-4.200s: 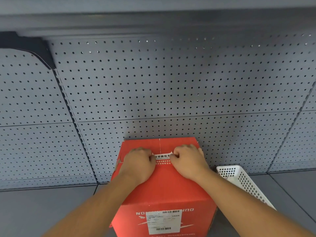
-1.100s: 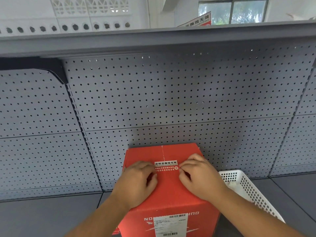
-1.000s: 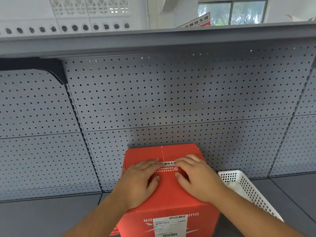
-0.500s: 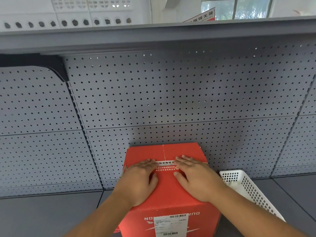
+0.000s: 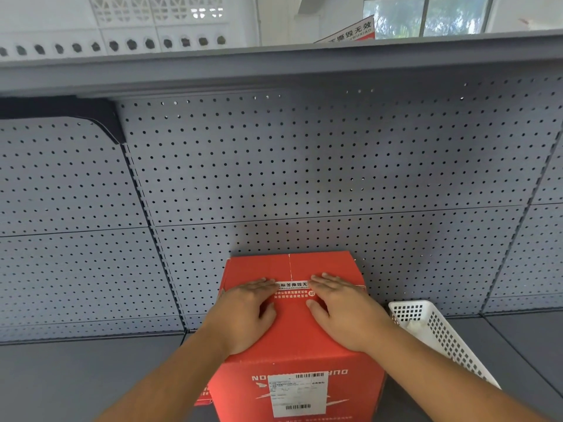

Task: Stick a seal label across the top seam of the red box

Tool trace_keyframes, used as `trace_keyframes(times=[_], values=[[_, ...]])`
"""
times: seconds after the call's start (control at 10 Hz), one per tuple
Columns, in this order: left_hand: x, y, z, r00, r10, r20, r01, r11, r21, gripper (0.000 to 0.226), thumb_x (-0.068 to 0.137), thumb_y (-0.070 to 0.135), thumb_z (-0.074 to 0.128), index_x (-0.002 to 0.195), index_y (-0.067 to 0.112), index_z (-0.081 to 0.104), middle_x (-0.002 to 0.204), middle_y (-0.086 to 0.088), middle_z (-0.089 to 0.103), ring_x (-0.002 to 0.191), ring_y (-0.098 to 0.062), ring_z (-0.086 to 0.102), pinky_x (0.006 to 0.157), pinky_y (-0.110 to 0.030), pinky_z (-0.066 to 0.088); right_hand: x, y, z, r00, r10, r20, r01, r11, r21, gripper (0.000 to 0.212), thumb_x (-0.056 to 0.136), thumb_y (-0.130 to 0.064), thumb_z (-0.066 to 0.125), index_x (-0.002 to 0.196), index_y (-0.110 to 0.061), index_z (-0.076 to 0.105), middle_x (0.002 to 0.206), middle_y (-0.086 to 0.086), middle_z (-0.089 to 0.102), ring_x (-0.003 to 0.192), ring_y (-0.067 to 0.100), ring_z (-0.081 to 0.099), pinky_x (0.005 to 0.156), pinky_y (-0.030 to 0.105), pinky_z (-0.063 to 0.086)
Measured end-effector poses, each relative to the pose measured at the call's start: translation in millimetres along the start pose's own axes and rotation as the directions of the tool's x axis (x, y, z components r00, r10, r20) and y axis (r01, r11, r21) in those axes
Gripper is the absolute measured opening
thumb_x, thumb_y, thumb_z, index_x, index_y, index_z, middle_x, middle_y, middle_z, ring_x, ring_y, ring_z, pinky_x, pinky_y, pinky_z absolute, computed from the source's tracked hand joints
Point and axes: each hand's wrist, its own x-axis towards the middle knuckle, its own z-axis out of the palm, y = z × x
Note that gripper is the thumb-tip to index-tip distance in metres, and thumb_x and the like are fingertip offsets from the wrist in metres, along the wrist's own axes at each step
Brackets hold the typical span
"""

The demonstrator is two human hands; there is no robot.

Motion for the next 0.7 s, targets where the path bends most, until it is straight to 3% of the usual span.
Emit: trace_keyframes(times=[0.1,0.3,0.4,0.5,0.7], values=[[-1,3,0,1.0,-0.011,0.01,0.011,0.999,0.034,0.051,0.1,0.036,0.045,0.15,0.023,0.048,0.156,0.005,0.048,0.145,-0.009,0.038,0.12,-0.022,0.019,-1,0,1,1.0,0.002,-0.016,-0.002,1.0,0.007,0.058,0.104,-0.05,0.031,0.155,-0.023,0.033,0.164,-0.005,0.032,0.152,0.01,0.02,0.121,0.026,0.007],[-3,11,-3,0.994,-0.105,0.0,0.104,0.978,0.181,0.069,0.09,0.052,0.026,0.147,0.021,0.051,0.151,0.0,0.056,0.138,-0.02,0.05,0.116,-0.041,0.04,-3,-2,1,0.998,0.045,-0.049,-0.044,0.999,0.018,0.057,0.103,-0.048,0.033,0.151,-0.019,0.041,0.16,0.001,0.041,0.149,0.017,0.029,0.124,0.034,0.02],[-5,16,-8,0.984,-0.177,-0.006,0.175,0.962,0.212,0.058,0.096,0.049,0.04,0.148,0.024,0.048,0.148,0.001,0.058,0.133,-0.022,0.053,0.112,-0.04,0.042,-8,-3,-5,0.995,0.074,-0.064,-0.073,0.997,0.026,0.054,0.104,-0.049,0.033,0.147,-0.019,0.046,0.154,0.005,0.048,0.147,0.021,0.035,0.121,0.039,0.028],[-11,25,-12,0.972,-0.232,-0.035,0.234,0.951,0.202,0.053,0.099,0.051,0.042,0.147,0.027,0.048,0.145,0.003,0.06,0.13,-0.023,0.055,0.109,-0.038,0.044,-17,-2,-17,0.994,0.079,-0.077,-0.079,0.997,0.007,0.053,0.104,-0.05,0.032,0.145,-0.02,0.046,0.146,0.008,0.056,0.14,0.026,0.044,0.114,0.043,0.038],[-24,44,-11,0.95,-0.302,-0.076,0.311,0.935,0.173,0.054,0.098,0.056,0.039,0.146,0.032,0.044,0.142,0.004,0.059,0.128,-0.024,0.054,0.109,-0.044,0.043,-35,2,-28,0.994,0.053,-0.091,-0.055,0.998,-0.019,0.054,0.102,-0.052,0.029,0.147,-0.024,0.042,0.145,0.001,0.056,0.134,0.025,0.046,0.11,0.044,0.04]])
